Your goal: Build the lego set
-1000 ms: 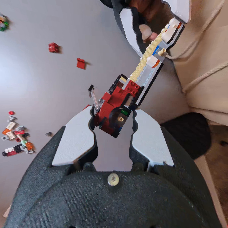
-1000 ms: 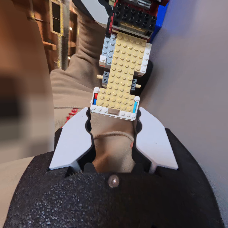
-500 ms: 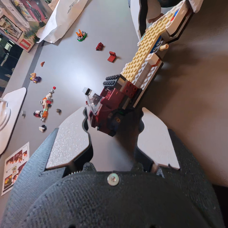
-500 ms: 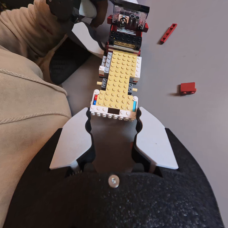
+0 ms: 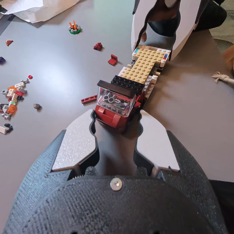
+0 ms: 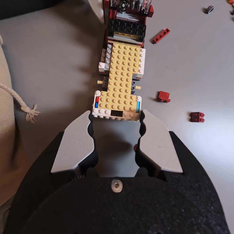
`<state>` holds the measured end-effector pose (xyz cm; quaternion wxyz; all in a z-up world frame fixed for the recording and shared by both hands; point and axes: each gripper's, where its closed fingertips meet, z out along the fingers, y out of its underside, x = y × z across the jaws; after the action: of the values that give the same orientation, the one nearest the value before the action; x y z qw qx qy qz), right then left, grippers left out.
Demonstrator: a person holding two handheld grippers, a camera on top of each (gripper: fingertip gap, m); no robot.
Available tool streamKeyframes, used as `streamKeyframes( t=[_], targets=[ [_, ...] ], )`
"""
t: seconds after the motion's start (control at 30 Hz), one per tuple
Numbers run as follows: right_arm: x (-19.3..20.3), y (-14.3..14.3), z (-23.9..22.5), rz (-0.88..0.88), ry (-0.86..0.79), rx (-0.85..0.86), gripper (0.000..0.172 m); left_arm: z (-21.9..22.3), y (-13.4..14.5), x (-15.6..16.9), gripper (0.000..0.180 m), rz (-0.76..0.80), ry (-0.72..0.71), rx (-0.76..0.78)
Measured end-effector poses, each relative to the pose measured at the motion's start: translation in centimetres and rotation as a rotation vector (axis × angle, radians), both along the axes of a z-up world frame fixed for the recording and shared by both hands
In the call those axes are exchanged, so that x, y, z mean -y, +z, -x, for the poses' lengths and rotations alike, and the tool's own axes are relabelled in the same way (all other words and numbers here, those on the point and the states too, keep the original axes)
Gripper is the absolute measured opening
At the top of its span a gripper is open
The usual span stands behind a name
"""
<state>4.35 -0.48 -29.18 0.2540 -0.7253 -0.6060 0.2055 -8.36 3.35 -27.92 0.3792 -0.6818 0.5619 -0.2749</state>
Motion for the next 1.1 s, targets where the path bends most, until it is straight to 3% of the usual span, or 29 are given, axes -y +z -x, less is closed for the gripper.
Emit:
streamKeyframes(
  t=[0.17,0.3,0.5,0.6,0.8,1.03,1.1],
  targets=[
    [-0.2,0.2,-0.4,-0.009,-0.074,-0.039,0.071,-0.1,0.0,-0.2,0.059,-0.035,-0.009,0.015],
    [-0.4,2.5,-0.7,0.017,-0.149,-0.168,0.078,0.3,0.0,0.1,0.059,-0.037,-0.003,0.032],
    [-3.0,5.5,1.7,0.019,-0.263,-0.266,0.047,0.4,0.2,0.1,0.072,-0.022,-0.002,0.051],
    [-4.7,4.4,3.8,0.003,-0.250,-0.199,0.043,0.4,-0.4,0.2,0.062,-0.033,0.000,0.012],
    [-8.5,3.1,7.8,0.024,-0.219,-0.082,0.037,0.5,-0.6,0.2,0.061,-0.080,0.011,-0.015],
    [-9.5,-0.2,11.0,0.075,-0.116,0.112,0.036,0.5,-0.6,0.2,0.060,-0.104,0.017,-0.022],
    [-9.4,-0.9,11.1,0.068,-0.088,0.163,0.023,0.6,-0.6,-0.1,0.060,-0.109,0.038,-0.023]
  ],
)
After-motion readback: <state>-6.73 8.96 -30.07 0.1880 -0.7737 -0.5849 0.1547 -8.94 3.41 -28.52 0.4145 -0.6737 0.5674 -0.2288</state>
